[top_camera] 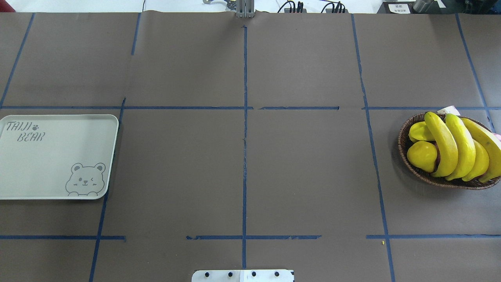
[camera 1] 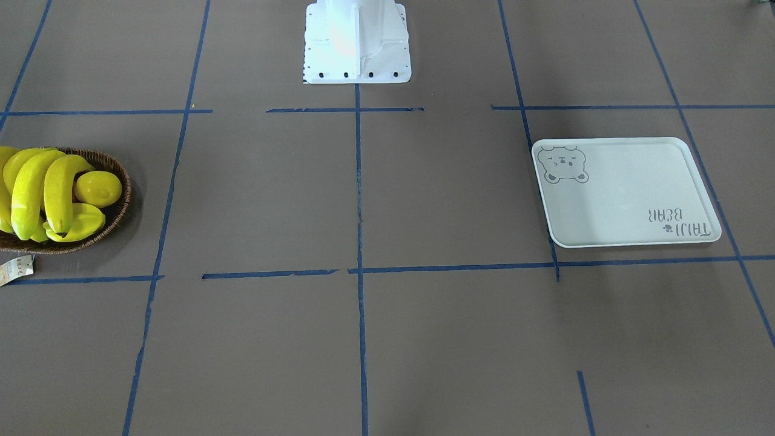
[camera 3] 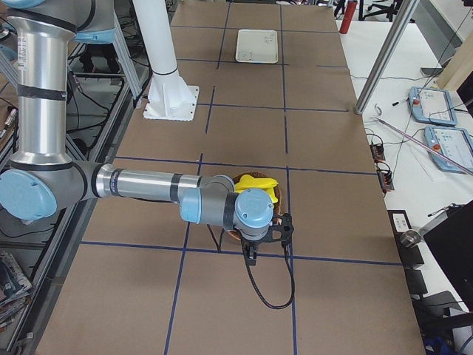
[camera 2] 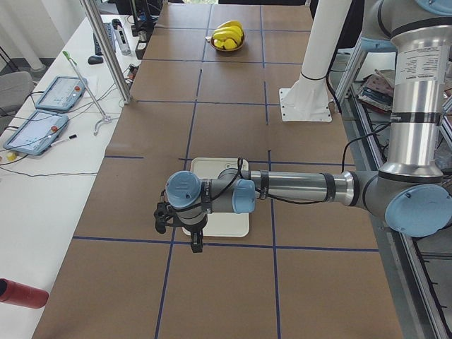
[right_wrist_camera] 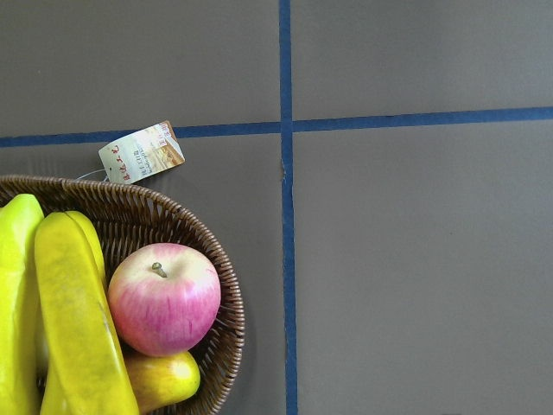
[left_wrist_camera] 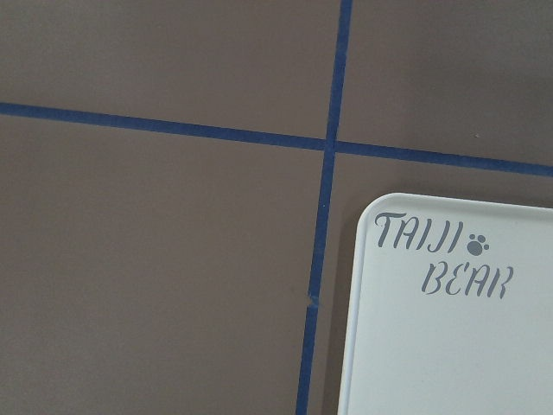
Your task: Transfer all bananas from basket to plate
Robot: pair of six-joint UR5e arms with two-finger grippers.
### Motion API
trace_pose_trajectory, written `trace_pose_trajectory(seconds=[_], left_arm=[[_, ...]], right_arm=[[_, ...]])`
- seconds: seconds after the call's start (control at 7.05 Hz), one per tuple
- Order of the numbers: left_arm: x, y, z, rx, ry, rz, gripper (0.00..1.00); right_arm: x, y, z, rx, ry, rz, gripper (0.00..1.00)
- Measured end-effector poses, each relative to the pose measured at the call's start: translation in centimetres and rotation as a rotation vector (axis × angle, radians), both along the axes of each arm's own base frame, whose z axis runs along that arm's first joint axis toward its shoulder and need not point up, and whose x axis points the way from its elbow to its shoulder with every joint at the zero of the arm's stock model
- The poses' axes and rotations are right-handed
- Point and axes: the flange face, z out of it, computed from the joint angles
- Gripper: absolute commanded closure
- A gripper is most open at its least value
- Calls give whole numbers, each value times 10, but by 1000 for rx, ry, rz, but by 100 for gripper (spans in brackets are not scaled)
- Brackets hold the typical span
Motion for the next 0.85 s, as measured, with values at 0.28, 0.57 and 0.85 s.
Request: trace_pose_trajectory(seconds=[0.28,0.57,0.85], left_arm=[[0,0,1,-2,0,0,0],[0,-1,1,-1,0,0,0],[0,-2,0,1,0,0,0]], right_arm=[[1,-1,0,-4,2,3,0],[1,-1,1,-7,4,5,0],[1,-2,0,-6,6,8,0]])
